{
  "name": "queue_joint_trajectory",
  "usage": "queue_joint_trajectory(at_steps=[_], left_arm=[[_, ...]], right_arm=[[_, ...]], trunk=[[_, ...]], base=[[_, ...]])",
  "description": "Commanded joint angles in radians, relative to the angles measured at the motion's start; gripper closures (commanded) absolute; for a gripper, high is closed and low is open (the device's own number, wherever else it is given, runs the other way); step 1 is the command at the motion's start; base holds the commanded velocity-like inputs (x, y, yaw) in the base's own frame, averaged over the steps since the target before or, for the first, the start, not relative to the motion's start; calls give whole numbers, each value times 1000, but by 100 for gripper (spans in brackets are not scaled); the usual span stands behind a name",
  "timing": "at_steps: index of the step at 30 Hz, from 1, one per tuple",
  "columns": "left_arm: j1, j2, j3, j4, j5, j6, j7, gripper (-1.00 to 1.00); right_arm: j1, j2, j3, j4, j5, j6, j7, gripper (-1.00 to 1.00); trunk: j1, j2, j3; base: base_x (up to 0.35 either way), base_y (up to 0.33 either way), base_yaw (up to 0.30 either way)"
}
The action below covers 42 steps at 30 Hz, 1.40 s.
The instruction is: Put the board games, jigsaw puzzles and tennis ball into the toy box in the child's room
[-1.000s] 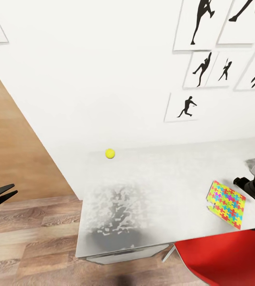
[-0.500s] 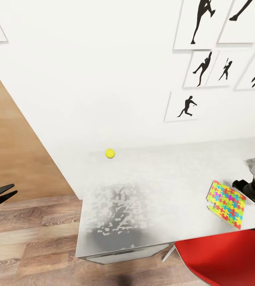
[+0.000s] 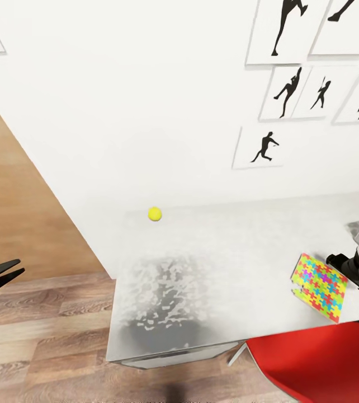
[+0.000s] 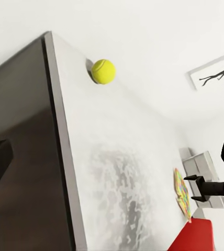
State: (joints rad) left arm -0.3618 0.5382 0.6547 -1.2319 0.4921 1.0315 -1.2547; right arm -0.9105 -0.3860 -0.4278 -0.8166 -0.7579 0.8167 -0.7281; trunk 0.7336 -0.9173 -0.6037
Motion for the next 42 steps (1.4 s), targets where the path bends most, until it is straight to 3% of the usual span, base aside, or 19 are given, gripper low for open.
queue_joint_trajectory(at_steps=[1,42], left_arm=[[0,0,0,0,2,7,-2,-100],[0,0,0,0,2,7,-2,-100]], right_arm=[[-1,0,0,-1,-11,1,-10,-100],[-1,-1,0,-1,-12,4,-8,-100]], trunk=[[0,-1,-2],[0,-1,-10]], base=[[0,0,0],[-1,54,0]])
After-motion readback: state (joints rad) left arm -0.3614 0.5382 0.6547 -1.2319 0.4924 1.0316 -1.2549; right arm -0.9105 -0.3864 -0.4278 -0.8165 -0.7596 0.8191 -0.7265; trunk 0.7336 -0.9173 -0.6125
